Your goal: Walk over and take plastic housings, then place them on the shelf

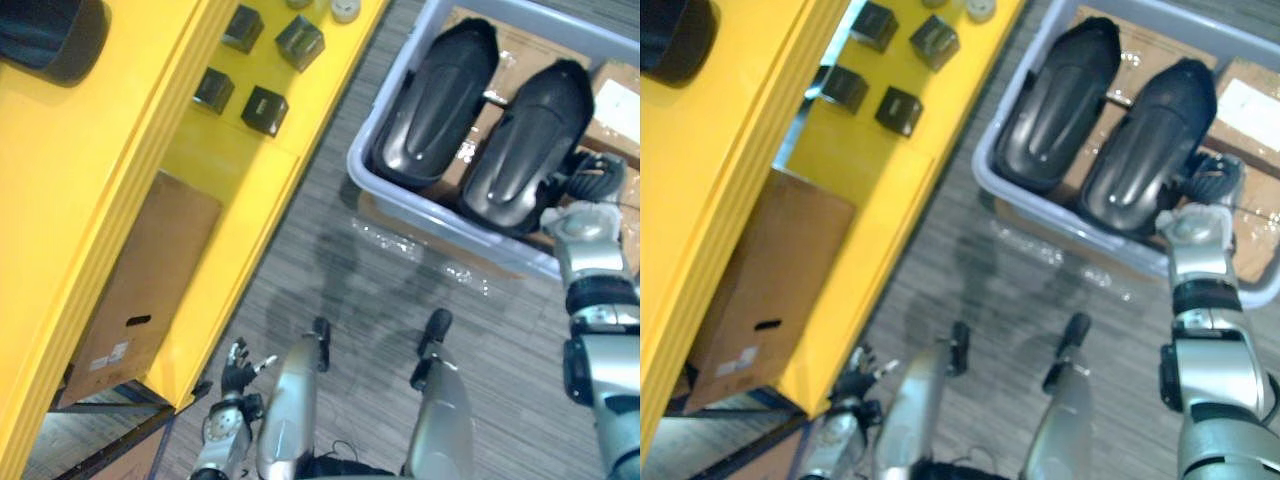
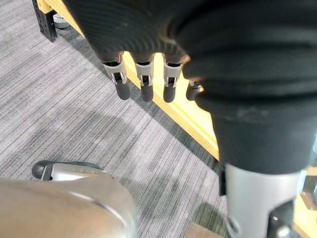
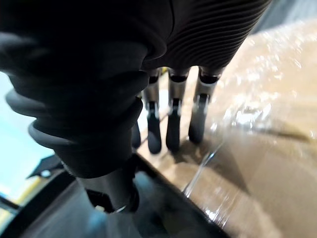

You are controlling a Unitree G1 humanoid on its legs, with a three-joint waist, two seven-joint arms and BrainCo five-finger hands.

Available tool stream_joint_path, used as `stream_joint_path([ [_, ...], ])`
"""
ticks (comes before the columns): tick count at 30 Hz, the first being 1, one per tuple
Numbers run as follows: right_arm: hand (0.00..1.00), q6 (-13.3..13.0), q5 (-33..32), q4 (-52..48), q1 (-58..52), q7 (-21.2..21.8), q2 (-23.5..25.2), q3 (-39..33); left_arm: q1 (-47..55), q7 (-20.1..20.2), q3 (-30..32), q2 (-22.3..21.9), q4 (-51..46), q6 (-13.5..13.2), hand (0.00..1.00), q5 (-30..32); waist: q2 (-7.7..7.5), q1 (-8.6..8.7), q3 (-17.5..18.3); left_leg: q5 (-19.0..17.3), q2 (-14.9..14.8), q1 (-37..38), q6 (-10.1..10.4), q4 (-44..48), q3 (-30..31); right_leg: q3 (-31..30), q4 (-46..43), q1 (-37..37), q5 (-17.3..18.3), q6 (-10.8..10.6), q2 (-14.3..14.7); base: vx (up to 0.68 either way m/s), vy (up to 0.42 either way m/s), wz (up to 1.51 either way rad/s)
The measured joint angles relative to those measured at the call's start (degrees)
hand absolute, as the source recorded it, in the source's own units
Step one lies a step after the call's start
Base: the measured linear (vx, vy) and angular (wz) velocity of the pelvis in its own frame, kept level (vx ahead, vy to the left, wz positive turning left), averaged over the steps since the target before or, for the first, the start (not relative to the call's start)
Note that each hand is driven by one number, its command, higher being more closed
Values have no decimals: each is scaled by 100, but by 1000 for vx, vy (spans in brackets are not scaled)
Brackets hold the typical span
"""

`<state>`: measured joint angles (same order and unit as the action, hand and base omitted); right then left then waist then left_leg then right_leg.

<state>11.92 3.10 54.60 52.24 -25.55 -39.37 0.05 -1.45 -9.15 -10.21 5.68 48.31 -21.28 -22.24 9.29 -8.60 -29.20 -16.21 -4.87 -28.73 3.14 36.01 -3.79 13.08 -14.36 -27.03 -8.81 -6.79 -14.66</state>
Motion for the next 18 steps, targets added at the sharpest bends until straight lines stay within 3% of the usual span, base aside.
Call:
stream_joint_path([
  [4,100,345,293,65,43,-60,-16,142,-1,-68,-33,-152,-5,2,0,-33,96,-9,63,2,7,-12,-1,-10,9,22,2,-8,0,0,-10,-5,51,2],
  [11,100,883,1118,257,73,-83,-35,311,-27,-85,-236,-169,-67,-6,0,-43,117,-9,71,18,-2,-22,-3,-10,19,38,1,-7,3,5,-18,-28,35,1],
  [18,100,1112,1578,346,210,-83,-404,455,-21,-126,-458,-175,-267,11,0,-47,244,-8,46,26,-13,-39,1,-33,33,67,17,-10,5,7,-17,-19,46,1],
])
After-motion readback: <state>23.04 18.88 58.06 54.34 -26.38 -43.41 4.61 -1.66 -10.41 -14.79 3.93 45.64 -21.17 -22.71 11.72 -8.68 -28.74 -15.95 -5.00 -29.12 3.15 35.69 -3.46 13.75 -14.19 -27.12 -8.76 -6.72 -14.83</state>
